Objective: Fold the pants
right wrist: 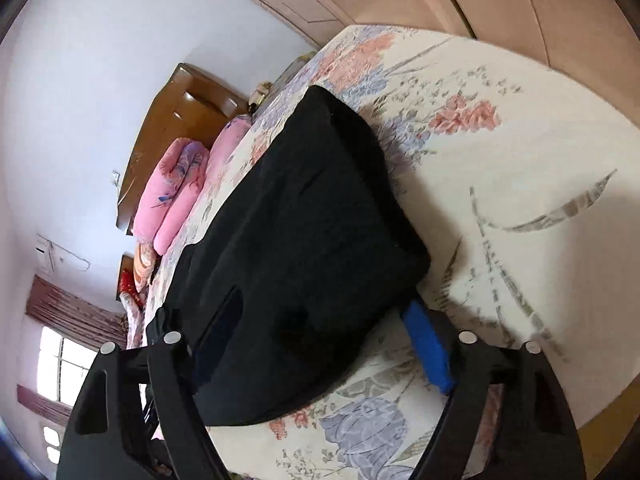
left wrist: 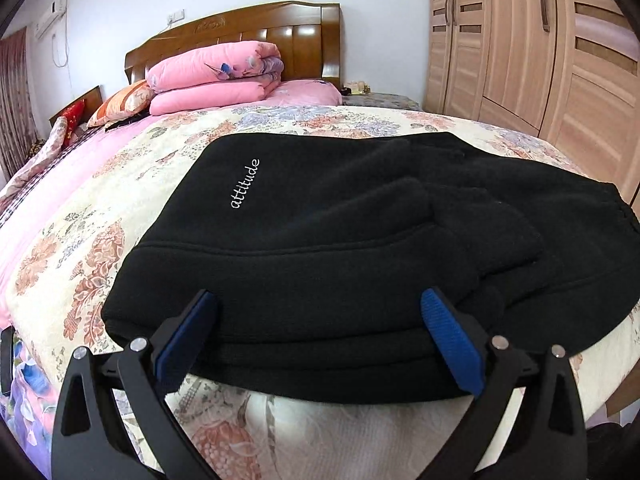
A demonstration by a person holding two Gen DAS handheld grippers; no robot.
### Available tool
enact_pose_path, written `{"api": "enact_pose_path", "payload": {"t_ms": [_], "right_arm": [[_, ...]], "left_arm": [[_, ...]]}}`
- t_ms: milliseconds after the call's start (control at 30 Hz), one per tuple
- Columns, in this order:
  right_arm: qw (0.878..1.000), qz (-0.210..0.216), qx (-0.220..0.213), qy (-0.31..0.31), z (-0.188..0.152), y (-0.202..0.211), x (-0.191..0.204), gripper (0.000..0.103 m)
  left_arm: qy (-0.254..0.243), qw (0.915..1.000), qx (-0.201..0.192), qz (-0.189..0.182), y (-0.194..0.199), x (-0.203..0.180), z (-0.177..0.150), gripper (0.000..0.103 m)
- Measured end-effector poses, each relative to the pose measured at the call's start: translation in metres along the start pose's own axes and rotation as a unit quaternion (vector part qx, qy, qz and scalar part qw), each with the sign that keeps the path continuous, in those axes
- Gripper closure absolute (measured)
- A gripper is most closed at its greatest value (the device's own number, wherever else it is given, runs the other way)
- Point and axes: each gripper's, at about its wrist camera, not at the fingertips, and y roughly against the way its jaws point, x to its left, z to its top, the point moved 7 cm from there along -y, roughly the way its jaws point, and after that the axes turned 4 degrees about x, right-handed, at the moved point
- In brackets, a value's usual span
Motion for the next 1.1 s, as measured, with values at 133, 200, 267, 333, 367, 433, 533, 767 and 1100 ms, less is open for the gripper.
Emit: {"api": "enact_pose_path", "payload": {"t_ms": [133, 200, 267, 333, 367, 433, 533, 767, 1100], "right_arm": [[0.994, 0.001, 0.084, 0.076, -0.02, -0.018, 0.031, 0.018], [0.988, 0.019, 0.117, 0.1, -0.032, -0.028, 0.045, 0.018], [0.992, 0.0, 0.089, 0.095, -0.025, -0.03, 0.043, 0.022], [0.997, 0.036, 0.062, 0.023, -0.013, -0.029, 0.03, 0.027], [0.997, 0.046, 0.054, 0.003, -0.012, -0.028, 0.027, 0.03], [0.999, 0.037, 0.031, -0.002, -0.012, -0.026, 0.027, 0.034], [1.0, 0.01, 0.003, 0.021, -0.019, -0.027, 0.028, 0.054], [0.998, 0.035, -0.056, 0.021, -0.019, -0.019, 0.014, 0.078], [0.993, 0.062, -0.091, 0.034, -0.011, -0.003, 0.028, 0.079]], "left_arm": [[0.001, 1.0, -0.007, 0.001, 0.0, 0.001, -0.001, 0.001], [0.001, 1.0, -0.005, 0.0, 0.0, 0.001, -0.001, 0.001], [-0.001, 1.0, -0.003, 0.0, 0.0, 0.001, -0.002, 0.001], [-0.004, 1.0, 0.0, -0.003, 0.0, 0.001, -0.002, 0.001], [-0.007, 1.0, 0.003, -0.004, 0.001, 0.001, -0.001, 0.001], [-0.01, 0.9999, 0.005, -0.005, 0.011, 0.001, 0.005, 0.001], [-0.017, 0.9992, -0.036, -0.009, 0.044, -0.005, 0.029, 0.001], [-0.076, 0.9964, -0.016, -0.034, 0.026, -0.061, 0.08, 0.001], [-0.085, 0.9902, 0.092, -0.063, -0.06, -0.085, 0.047, 0.001]]}}
